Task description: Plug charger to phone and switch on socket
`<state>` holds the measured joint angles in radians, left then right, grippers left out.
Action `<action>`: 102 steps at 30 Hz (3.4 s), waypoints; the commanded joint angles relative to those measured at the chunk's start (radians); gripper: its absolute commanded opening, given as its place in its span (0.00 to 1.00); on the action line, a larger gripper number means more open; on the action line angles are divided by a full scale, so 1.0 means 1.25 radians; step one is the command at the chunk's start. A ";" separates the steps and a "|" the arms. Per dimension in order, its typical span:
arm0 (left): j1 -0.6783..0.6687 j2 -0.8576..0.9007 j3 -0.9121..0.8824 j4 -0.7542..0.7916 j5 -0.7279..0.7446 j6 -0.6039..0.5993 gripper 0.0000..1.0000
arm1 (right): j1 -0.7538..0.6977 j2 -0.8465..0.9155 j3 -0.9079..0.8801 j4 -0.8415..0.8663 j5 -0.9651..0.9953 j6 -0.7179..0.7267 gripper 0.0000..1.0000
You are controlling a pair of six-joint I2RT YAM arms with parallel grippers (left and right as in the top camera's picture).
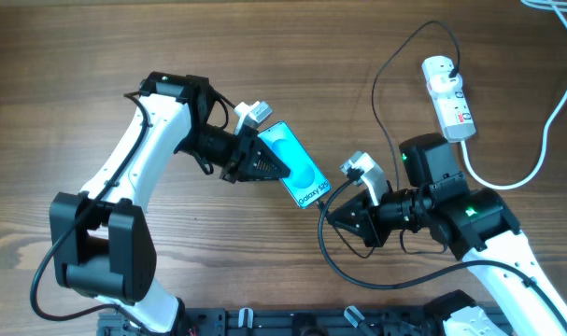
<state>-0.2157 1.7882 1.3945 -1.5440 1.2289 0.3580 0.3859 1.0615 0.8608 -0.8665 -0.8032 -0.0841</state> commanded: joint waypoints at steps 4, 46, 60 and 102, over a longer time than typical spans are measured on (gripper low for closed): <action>-0.002 -0.005 0.008 -0.001 0.021 0.022 0.04 | 0.003 -0.007 0.002 0.034 0.001 -0.016 0.04; -0.009 -0.005 0.008 0.132 -0.002 -0.105 0.04 | 0.003 0.040 -0.005 0.049 0.010 -0.023 0.54; -0.009 -0.005 0.008 0.132 0.028 -0.105 0.04 | 0.003 0.086 -0.005 0.084 0.031 -0.021 0.23; -0.204 -0.005 0.008 0.060 -0.077 -0.066 0.04 | 0.003 0.086 0.030 0.229 0.032 0.053 0.07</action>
<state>-0.3080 1.7878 1.4597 -1.4162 1.0698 0.2642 0.4007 1.1732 0.8059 -0.7010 -0.7315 -0.0265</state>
